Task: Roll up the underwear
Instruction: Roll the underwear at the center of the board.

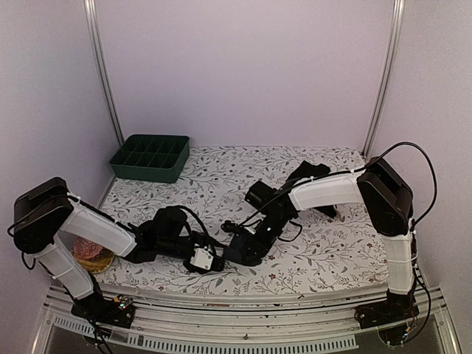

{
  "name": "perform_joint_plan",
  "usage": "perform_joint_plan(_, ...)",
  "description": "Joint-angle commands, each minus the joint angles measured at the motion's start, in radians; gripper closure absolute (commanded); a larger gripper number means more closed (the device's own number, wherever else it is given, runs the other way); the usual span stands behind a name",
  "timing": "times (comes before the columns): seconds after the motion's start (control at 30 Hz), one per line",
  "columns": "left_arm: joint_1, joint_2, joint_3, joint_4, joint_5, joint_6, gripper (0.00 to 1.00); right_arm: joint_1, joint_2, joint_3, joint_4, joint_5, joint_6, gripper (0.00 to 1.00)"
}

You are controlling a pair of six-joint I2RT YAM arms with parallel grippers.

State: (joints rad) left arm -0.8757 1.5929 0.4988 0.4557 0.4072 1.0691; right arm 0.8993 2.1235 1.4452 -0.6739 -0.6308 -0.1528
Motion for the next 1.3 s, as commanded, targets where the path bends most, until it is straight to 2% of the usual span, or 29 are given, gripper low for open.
perform_joint_plan(0.0,-0.067,0.047,0.025,0.065,-0.132,0.021,0.39,-0.003,0.061,0.01,-0.031,0.014,-0.013,0.86)
perform_joint_plan(0.37,-0.145,0.203,0.045,0.161,-0.328,0.055,0.4,-0.006,0.074,0.012,-0.028,0.021,-0.02,0.86)
perform_joint_plan(0.47,-0.148,0.232,0.05,0.175,-0.353,0.055,0.45,-0.007,0.075,0.011,-0.028,0.022,-0.022,0.86)
perform_joint_plan(0.57,-0.151,0.249,0.056,0.156,-0.354,0.054,0.61,-0.006,0.065,0.008,-0.029,0.03,-0.022,0.86)
perform_joint_plan(0.7,-0.16,0.268,0.066,0.134,-0.363,0.042,0.95,-0.008,0.041,-0.003,-0.029,0.045,-0.019,0.85)
perform_joint_plan(0.77,-0.162,0.275,0.082,0.1,-0.357,0.016,1.0,-0.008,0.009,-0.019,-0.023,0.069,-0.014,0.82)
perform_joint_plan(0.87,-0.159,0.269,0.122,0.013,-0.304,-0.056,1.0,-0.009,-0.096,-0.087,0.027,0.156,0.009,0.63)
perform_joint_plan(1.1,-0.142,0.291,0.256,-0.216,-0.131,-0.216,1.0,0.007,-0.48,-0.336,0.208,0.312,0.037,0.47)
perform_joint_plan(1.27,-0.101,0.31,0.341,-0.381,-0.018,-0.299,1.0,0.101,-0.694,-0.552,0.385,0.534,0.001,0.42)
